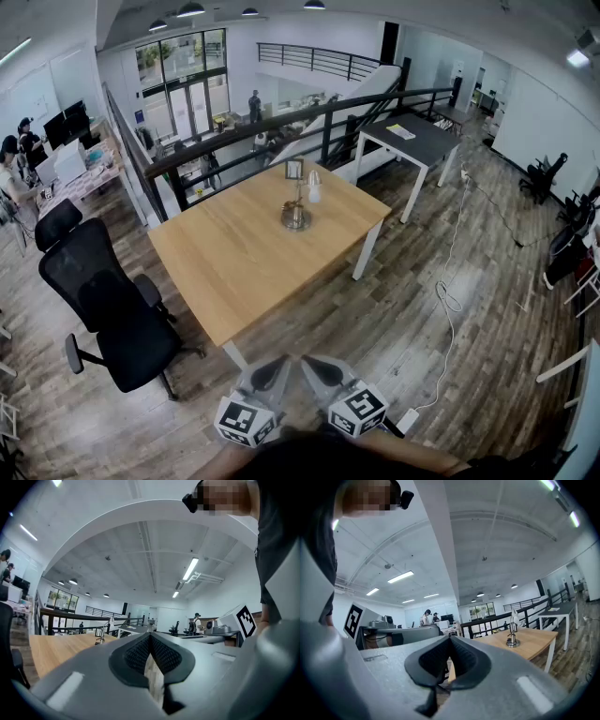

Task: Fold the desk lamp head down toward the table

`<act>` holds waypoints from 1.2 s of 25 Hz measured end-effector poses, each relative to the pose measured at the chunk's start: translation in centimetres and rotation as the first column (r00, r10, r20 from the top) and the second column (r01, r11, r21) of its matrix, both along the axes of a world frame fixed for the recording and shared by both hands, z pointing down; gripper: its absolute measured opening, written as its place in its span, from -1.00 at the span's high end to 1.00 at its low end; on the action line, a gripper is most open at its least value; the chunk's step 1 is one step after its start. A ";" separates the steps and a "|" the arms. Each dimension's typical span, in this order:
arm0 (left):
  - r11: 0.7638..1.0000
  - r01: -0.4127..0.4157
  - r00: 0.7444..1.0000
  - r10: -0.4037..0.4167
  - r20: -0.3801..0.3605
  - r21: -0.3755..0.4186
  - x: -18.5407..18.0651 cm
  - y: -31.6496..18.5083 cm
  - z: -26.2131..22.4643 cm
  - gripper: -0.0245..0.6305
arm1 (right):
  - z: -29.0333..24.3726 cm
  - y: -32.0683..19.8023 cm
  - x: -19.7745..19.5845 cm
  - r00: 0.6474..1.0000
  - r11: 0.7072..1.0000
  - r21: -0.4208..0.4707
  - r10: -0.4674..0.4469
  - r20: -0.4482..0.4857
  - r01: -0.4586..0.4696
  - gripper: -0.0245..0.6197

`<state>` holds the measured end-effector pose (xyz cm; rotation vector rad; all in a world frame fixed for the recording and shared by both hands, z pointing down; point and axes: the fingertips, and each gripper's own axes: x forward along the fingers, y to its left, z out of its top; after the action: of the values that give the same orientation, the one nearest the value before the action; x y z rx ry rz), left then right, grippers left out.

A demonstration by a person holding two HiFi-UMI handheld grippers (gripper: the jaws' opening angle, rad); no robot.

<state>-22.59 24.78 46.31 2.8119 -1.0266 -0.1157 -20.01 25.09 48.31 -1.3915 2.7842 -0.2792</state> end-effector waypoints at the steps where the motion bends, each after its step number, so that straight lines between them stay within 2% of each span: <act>1: 1.000 0.000 1.000 0.000 0.001 -0.001 0.2 -0.1 0.2 0.92 | 0.0 -0.1 0.2 1.000 1.000 0.006 0.003 0.001 -0.003 0.92; 11: 1.000 0.001 1.000 -0.001 0.010 -0.015 2.5 -2.5 0.6 0.92 | 0.1 -2.3 2.7 0.999 1.000 0.001 0.004 0.036 -0.004 0.92; 16: 1.000 0.002 1.000 -0.002 0.014 -0.023 5.3 -5.5 1.0 0.92 | 0.2 -4.9 5.3 0.998 1.000 0.001 -0.010 0.064 0.010 0.91; 21: 1.000 -0.010 1.000 0.010 0.009 -0.013 10.1 -9.4 1.3 0.92 | 0.5 -8.8 9.9 0.997 1.000 0.004 -0.013 0.079 0.013 0.91; 30: 0.999 -0.039 0.999 0.039 -0.005 -0.005 21.6 -15.9 -0.2 0.92 | -1.1 -15.5 20.7 0.995 0.999 0.005 -0.035 0.090 0.035 0.91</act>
<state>-1.00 8.92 46.11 2.8234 -0.9685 -0.1157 0.66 9.55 47.16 -1.2963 2.7371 -0.3298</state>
